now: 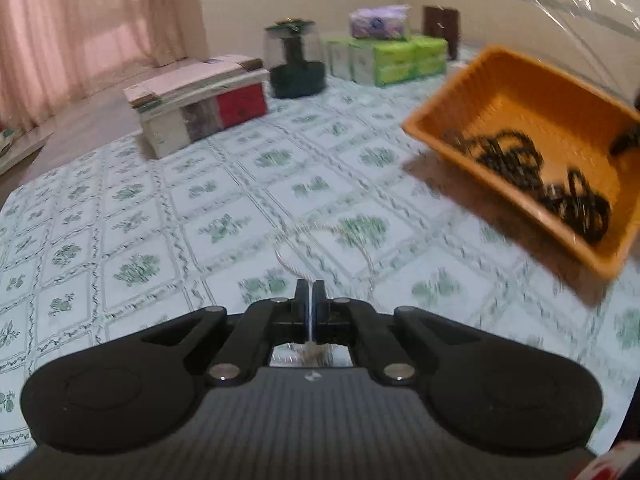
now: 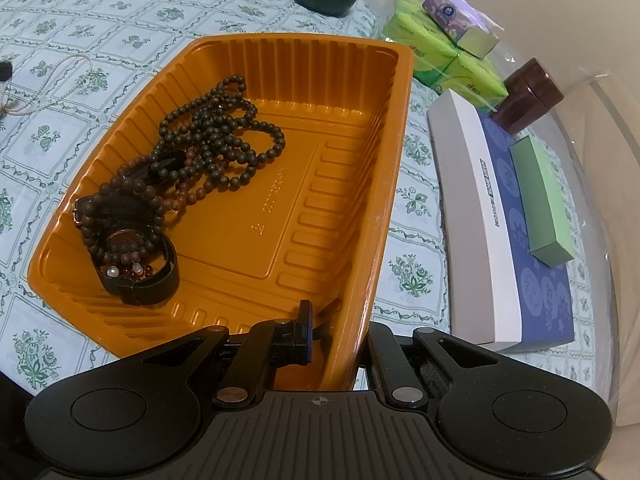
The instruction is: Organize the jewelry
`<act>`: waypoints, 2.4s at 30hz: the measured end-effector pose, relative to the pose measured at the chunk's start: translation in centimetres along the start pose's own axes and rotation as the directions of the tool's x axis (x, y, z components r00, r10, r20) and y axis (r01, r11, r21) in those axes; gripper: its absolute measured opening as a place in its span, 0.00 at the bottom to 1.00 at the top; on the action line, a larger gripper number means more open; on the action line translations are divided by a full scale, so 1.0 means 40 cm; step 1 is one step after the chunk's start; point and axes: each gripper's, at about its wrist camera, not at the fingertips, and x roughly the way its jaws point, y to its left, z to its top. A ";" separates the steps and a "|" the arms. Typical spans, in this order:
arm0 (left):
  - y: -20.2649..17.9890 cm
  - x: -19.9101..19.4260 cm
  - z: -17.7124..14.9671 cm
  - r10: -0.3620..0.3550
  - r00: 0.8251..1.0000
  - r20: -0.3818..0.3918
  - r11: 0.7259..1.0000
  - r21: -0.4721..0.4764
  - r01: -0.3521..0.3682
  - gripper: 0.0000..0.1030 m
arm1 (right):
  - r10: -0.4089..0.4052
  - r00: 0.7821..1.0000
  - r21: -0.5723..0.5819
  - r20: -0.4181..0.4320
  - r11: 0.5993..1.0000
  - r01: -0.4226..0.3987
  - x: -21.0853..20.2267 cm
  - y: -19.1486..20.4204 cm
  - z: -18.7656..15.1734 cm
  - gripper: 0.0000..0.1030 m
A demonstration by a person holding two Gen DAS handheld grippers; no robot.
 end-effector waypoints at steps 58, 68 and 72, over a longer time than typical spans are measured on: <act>0.058 -0.214 0.329 -0.065 0.972 0.227 0.995 0.089 0.046 0.01 | -0.005 1.000 -0.005 0.000 1.000 0.005 -0.003 0.001 0.000 0.07; -0.016 -0.233 0.432 -0.156 0.951 0.267 0.980 0.159 0.116 0.01 | -0.007 1.000 -0.008 0.002 1.000 0.007 -0.008 0.001 0.001 0.07; -0.075 -0.232 0.481 -0.214 0.936 0.280 0.966 0.204 0.159 0.01 | -0.005 1.000 -0.005 0.001 1.000 0.005 -0.008 -0.001 0.001 0.07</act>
